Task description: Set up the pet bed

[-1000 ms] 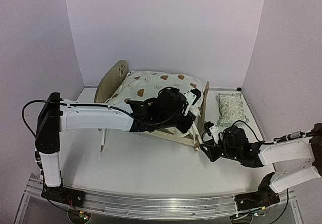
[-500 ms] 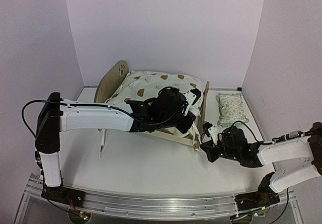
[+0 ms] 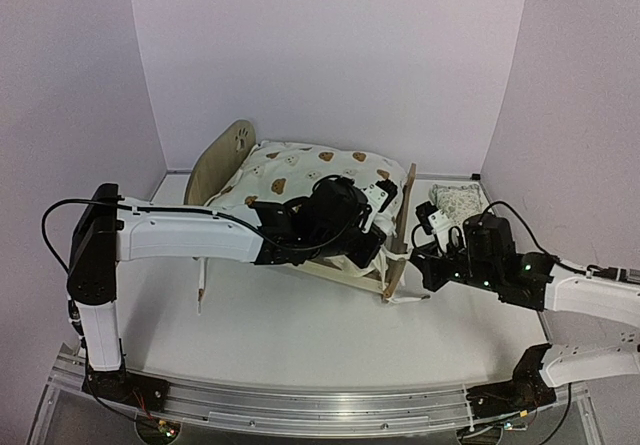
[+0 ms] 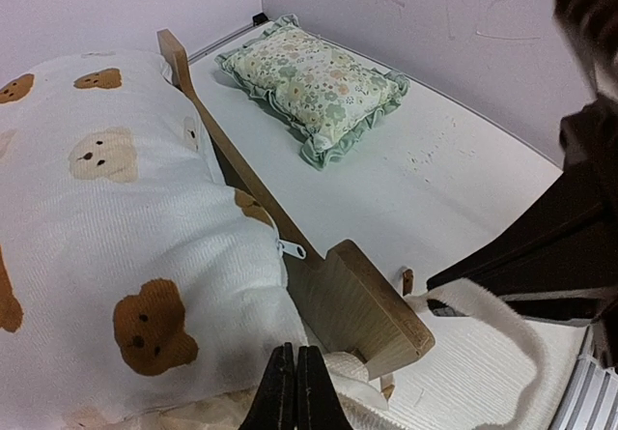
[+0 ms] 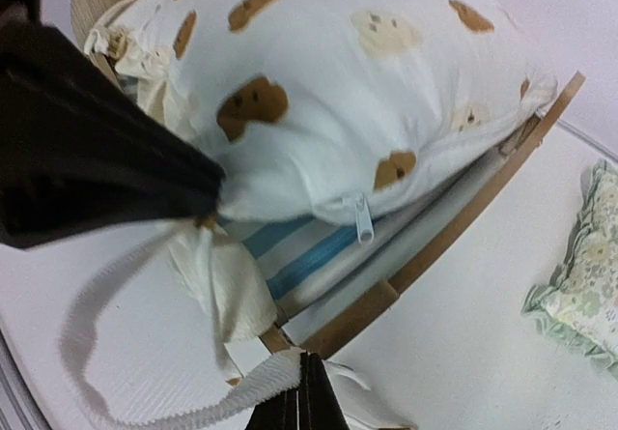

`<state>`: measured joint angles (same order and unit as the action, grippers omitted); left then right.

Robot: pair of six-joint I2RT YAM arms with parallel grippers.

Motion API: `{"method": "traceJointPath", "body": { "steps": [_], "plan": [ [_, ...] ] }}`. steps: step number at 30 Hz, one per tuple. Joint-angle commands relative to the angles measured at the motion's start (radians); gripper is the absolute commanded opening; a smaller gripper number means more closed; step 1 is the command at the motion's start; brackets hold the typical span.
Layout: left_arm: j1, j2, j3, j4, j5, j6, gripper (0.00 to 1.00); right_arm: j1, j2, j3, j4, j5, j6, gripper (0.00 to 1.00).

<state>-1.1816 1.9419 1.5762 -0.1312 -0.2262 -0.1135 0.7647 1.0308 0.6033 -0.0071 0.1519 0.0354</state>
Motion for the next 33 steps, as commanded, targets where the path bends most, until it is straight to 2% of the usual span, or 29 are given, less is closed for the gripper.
{"method": "traceJointPath", "body": {
  "steps": [1,10,15,25,33],
  "plan": [
    [-0.005,-0.078,0.000,0.029,0.019,-0.015,0.00,0.004,-0.043,0.119,-0.155,-0.022,-0.028,0.00],
    [-0.005,-0.107,0.004,0.010,-0.002,-0.012,0.00,0.004,-0.004,0.320,-0.212,-0.139,-0.072,0.00],
    [-0.005,-0.126,-0.011,0.005,-0.025,-0.012,0.00,0.004,0.071,0.377,-0.211,-0.136,-0.069,0.00],
    [-0.005,-0.128,-0.036,0.002,-0.034,-0.015,0.00,0.004,0.172,0.323,-0.203,0.028,-0.050,0.00],
    [-0.005,-0.115,-0.047,0.008,-0.032,-0.022,0.00,0.005,0.269,0.265,-0.182,0.065,0.009,0.00]
  ]
}}
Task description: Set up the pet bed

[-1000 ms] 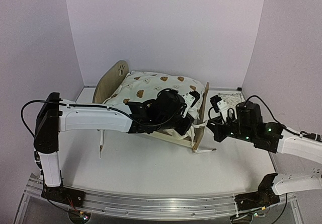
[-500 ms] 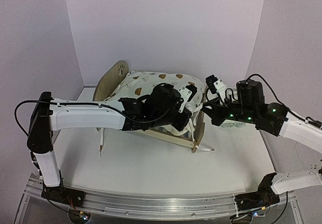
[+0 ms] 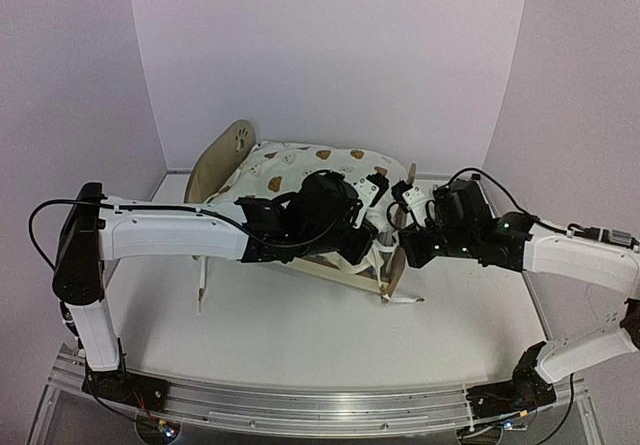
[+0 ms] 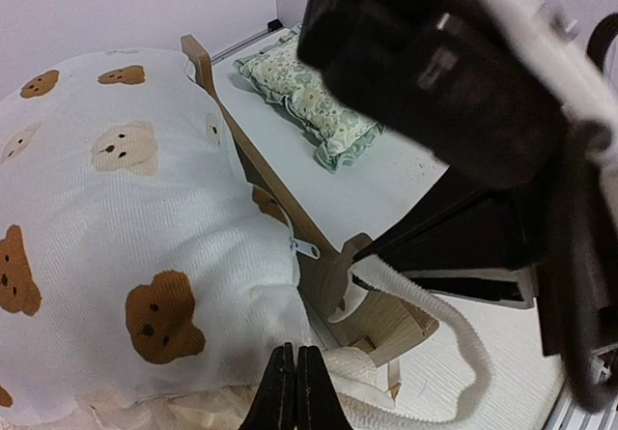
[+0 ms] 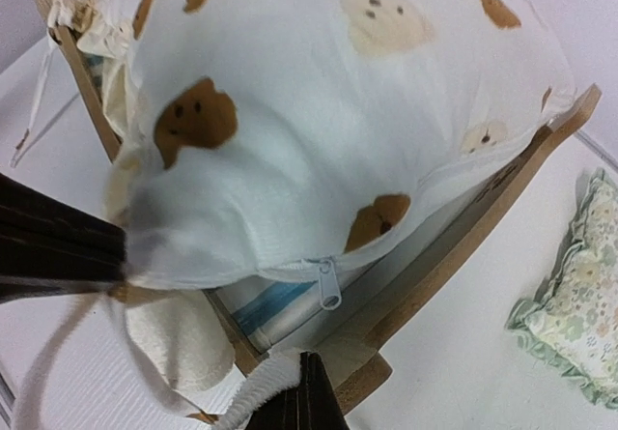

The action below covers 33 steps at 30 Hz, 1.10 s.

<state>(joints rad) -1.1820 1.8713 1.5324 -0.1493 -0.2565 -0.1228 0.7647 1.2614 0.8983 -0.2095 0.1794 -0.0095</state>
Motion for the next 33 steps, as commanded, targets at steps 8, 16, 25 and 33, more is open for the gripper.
{"method": "traceJointPath", "body": {
  "steps": [8,16,25,33],
  "plan": [
    [-0.005,-0.017,0.002,0.021,0.001,-0.021,0.00,0.004,0.073,-0.062,0.022,0.067,0.146,0.00],
    [-0.005,0.018,0.005,0.001,-0.013,-0.037,0.01,0.004,0.024,-0.057,-0.022,-0.033,0.211,0.30],
    [-0.005,0.087,0.071,-0.015,-0.016,-0.059,0.01,0.004,-0.129,-0.037,-0.105,-0.121,0.277,0.46],
    [-0.005,0.164,0.145,-0.045,-0.039,-0.075,0.02,0.004,-0.156,-0.095,-0.138,-0.050,0.384,0.48]
  ]
}}
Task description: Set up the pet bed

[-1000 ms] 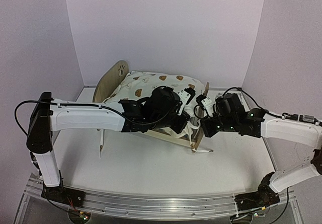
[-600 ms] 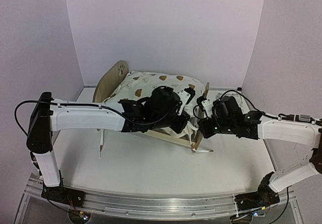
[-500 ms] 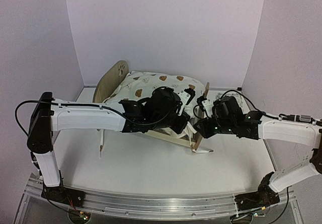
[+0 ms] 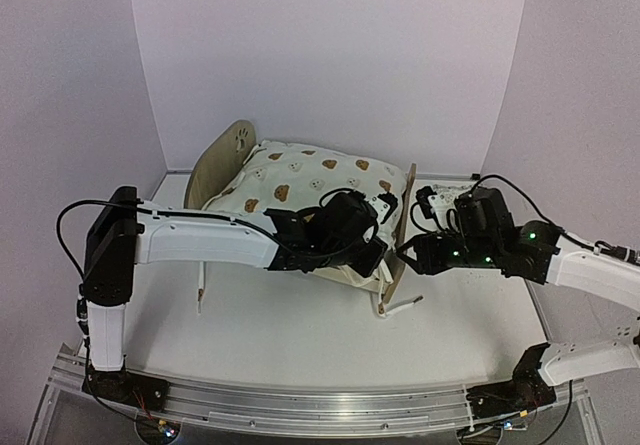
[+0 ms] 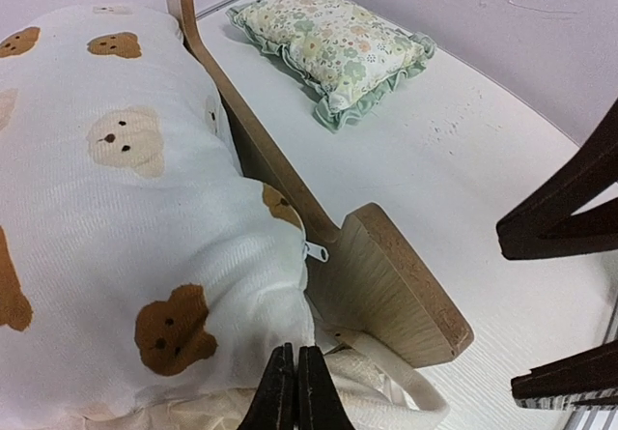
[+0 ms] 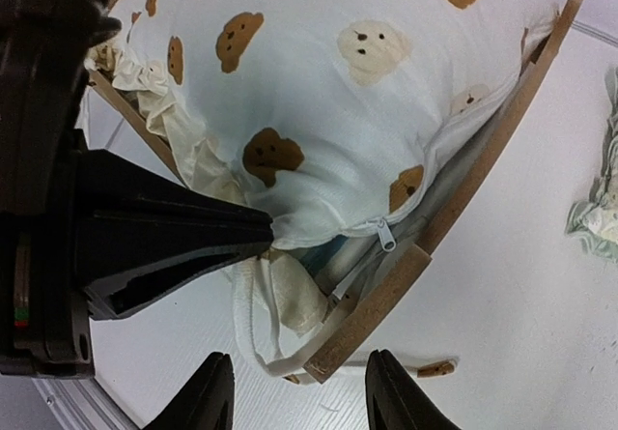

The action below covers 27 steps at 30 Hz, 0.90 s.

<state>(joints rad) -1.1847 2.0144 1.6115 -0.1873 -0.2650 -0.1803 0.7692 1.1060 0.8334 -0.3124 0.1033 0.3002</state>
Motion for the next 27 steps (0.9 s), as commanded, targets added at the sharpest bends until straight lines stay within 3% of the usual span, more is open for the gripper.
{"method": "traceJointPath", "body": {
  "steps": [1,18,23,27],
  "plan": [
    [-0.002,0.025,0.067,-0.007,-0.036,-0.019,0.02,-0.001,0.009,-0.033,-0.036,0.029,0.084,0.48],
    [-0.003,0.067,0.091,-0.013,-0.056,-0.034,0.07,0.009,0.181,-0.008,0.030,0.075,0.181,0.51],
    [-0.002,0.062,0.087,-0.014,-0.055,-0.033,0.07,0.030,0.219,0.008,0.042,0.121,0.176,0.41],
    [-0.002,0.061,0.081,-0.010,-0.053,-0.035,0.08,0.051,0.224,0.012,0.042,0.196,0.176,0.25]
  ]
}}
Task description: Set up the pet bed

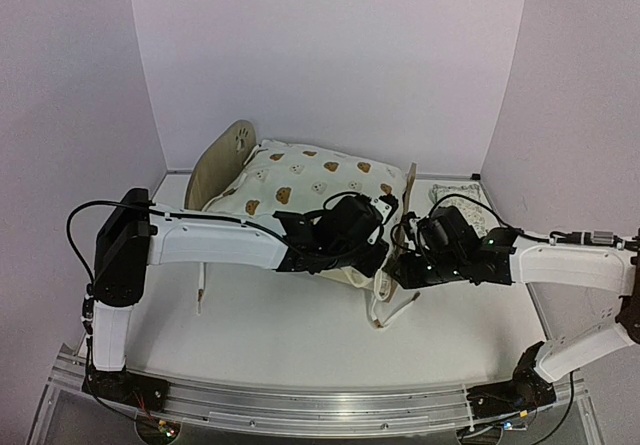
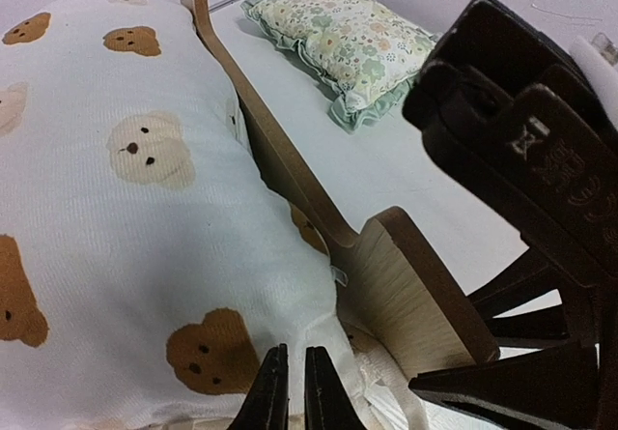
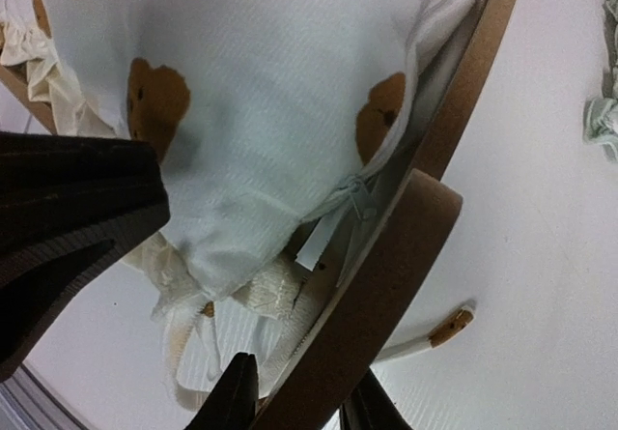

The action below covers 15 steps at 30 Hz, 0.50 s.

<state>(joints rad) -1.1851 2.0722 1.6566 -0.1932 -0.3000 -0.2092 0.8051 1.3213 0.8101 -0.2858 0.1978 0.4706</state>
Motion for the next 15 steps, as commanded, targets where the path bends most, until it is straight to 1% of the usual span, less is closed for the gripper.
{"method": "traceJointPath", "body": {
  "steps": [1,4,5,7,10,13,14,15],
  "plan": [
    [-0.002,0.003,0.034,-0.001,-0.017,-0.008,0.08,0.021,0.010,0.036,0.016,0.123,0.007,0.22],
    [-0.002,0.003,0.031,0.002,-0.013,-0.015,0.09,0.048,0.019,0.044,0.017,0.209,0.019,0.21],
    [-0.002,0.001,0.030,0.002,-0.012,-0.018,0.10,0.057,0.024,0.047,0.017,0.237,0.021,0.23],
    [-0.002,-0.006,0.023,0.006,-0.007,-0.023,0.10,0.072,0.036,0.055,0.018,0.289,0.022,0.32],
    [-0.002,-0.026,0.001,0.013,0.003,-0.028,0.11,0.084,0.060,0.068,0.025,0.336,0.022,0.37],
    [-0.002,-0.047,-0.027,0.016,0.009,-0.032,0.13,0.089,0.089,0.077,0.047,0.358,0.015,0.37],
    [-0.002,-0.056,-0.039,0.018,0.011,-0.034,0.13,0.090,0.100,0.080,0.053,0.361,0.013,0.34],
    [-0.002,-0.065,-0.052,0.020,0.012,-0.036,0.14,0.091,0.112,0.086,0.055,0.364,0.010,0.28]
  ]
}}
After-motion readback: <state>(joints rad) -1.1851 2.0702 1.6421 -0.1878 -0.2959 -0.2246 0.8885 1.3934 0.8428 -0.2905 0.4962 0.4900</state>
